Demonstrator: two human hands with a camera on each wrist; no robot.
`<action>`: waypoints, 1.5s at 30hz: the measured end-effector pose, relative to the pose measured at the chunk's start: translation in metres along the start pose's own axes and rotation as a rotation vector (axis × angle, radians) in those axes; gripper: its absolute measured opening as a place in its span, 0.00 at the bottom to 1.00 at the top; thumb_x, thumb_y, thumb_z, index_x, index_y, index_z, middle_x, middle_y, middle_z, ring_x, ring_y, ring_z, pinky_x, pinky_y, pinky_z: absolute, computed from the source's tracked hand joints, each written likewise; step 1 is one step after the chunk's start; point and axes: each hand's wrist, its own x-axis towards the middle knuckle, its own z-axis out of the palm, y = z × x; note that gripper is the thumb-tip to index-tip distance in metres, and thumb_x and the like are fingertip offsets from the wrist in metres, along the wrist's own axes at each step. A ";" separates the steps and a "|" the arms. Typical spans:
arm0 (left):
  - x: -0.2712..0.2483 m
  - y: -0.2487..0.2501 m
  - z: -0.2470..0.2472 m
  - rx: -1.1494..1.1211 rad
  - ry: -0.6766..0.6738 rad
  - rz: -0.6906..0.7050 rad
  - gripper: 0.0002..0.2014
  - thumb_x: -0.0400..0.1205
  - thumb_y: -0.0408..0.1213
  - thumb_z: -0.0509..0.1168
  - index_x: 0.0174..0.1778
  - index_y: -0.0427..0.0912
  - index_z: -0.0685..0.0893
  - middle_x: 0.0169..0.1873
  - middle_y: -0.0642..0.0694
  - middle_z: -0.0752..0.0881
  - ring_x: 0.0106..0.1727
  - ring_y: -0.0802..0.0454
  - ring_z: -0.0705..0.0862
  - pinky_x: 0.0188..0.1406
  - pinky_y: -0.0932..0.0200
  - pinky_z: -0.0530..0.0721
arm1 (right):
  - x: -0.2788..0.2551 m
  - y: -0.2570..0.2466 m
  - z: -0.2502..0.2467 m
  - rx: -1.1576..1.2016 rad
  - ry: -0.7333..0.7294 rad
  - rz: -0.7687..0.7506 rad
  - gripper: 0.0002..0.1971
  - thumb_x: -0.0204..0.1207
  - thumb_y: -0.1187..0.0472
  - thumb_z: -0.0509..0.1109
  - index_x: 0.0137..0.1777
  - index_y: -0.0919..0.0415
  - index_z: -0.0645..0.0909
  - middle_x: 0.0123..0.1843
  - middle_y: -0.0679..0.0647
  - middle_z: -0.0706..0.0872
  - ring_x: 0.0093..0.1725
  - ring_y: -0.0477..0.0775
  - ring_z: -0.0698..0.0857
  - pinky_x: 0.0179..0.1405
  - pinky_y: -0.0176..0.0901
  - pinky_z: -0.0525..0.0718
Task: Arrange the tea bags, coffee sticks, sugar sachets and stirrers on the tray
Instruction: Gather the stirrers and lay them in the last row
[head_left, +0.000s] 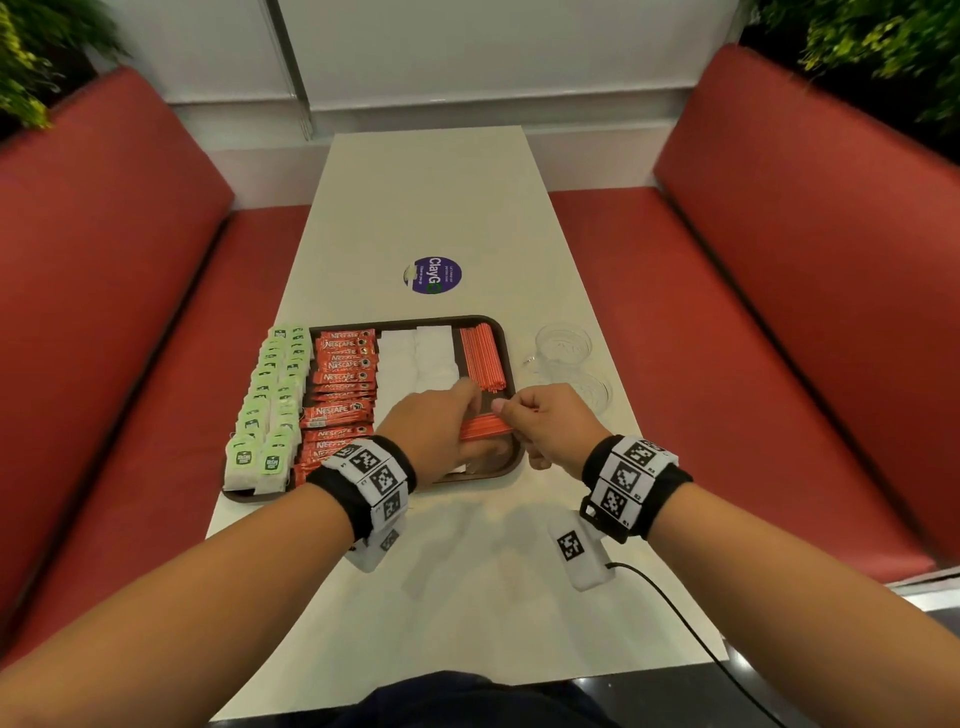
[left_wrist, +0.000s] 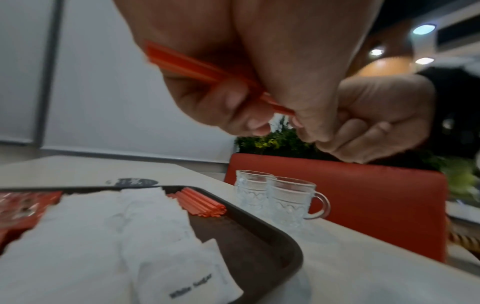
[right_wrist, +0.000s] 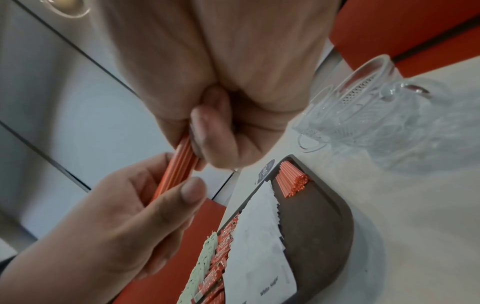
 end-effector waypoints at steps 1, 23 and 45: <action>0.000 -0.005 -0.002 -0.041 0.013 -0.017 0.25 0.74 0.66 0.69 0.53 0.53 0.70 0.38 0.57 0.82 0.37 0.53 0.83 0.35 0.59 0.78 | 0.002 0.000 -0.001 0.025 0.022 0.004 0.16 0.84 0.56 0.71 0.35 0.61 0.80 0.21 0.50 0.74 0.18 0.48 0.69 0.20 0.40 0.70; 0.017 -0.032 -0.012 -0.256 -0.043 -0.035 0.29 0.81 0.69 0.49 0.33 0.50 0.82 0.26 0.52 0.86 0.28 0.61 0.82 0.30 0.62 0.74 | 0.032 -0.010 0.015 0.084 0.031 -0.029 0.14 0.82 0.55 0.73 0.43 0.67 0.87 0.21 0.50 0.71 0.20 0.50 0.68 0.22 0.41 0.71; 0.062 -0.036 0.026 -0.152 -0.334 -0.252 0.13 0.84 0.48 0.63 0.44 0.41 0.83 0.38 0.44 0.85 0.37 0.48 0.86 0.38 0.55 0.86 | 0.034 0.030 -0.003 -0.528 -0.087 0.308 0.23 0.88 0.42 0.53 0.60 0.63 0.73 0.45 0.60 0.84 0.28 0.56 0.83 0.19 0.42 0.81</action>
